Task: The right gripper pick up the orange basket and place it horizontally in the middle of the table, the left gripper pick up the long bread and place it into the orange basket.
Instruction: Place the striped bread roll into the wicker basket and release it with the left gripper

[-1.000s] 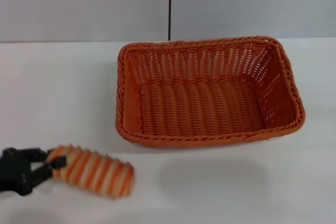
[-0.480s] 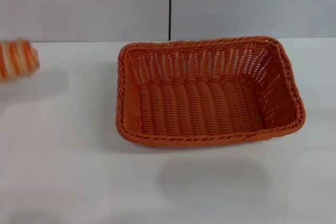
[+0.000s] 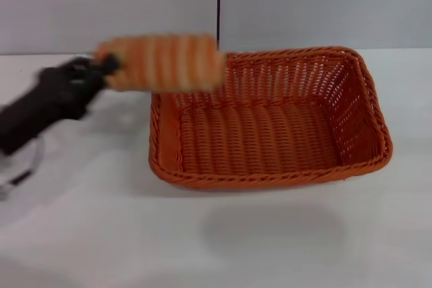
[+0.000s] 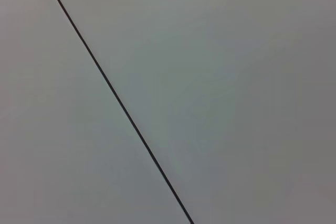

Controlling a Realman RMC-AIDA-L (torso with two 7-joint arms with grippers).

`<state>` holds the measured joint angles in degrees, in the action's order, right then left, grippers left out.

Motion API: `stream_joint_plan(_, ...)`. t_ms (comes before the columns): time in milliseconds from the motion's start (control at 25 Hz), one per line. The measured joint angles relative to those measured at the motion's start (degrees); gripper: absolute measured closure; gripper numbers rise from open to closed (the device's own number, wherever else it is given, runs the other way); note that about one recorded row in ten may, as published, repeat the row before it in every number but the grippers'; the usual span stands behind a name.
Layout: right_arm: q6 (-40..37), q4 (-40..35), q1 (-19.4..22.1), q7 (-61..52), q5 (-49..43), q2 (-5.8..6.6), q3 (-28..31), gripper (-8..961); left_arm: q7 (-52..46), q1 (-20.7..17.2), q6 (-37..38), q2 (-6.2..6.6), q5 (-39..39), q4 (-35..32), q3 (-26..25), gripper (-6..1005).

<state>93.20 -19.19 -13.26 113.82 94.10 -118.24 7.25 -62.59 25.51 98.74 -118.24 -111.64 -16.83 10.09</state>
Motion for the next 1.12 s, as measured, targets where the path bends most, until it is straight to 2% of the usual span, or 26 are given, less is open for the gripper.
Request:
stream_joint_plan(40,-0.04,0.02,-0.01,0.00,-0.04,-0.01,0.00,474,0.00,0.00,0.00,0.00,0.00,0.00,0.00,796)
stream_joint_plan(80,-0.07,0.04,-0.01,0.00,-0.07,-0.01,0.00,474,2.46,2.54,-2.01,-0.18,-0.14,3.73,4.30,798)
stream_joint_plan(240,-0.11,0.31,-0.02,0.05,-0.16,-0.04,-0.10,474,3.31,4.90,-6.15,-0.37,-0.17,6.37,9.11,803)
stream_joint_plan(480,-0.13,0.43,-0.11,0.08,-0.46,-0.01,-0.28,474,1.87,5.13,-8.83,-0.34,0.33,7.26,9.57,810)
stream_joint_plan(880,-0.13,0.49,-0.26,0.09,-0.50,0.03,-0.31,474,1.83,3.83,-6.03,0.00,1.88,6.74,8.88,662)
stream_joint_plan(1040,-0.12,0.50,-0.27,0.09,-0.50,0.03,-0.26,474,1.83,3.83,-6.03,0.00,1.88,6.74,8.88,525)
stream_joint_plan(1120,-0.12,0.60,-0.24,0.09,-0.44,0.02,-0.07,473,2.61,-0.39,-1.29,0.21,11.19,4.82,8.11,456)
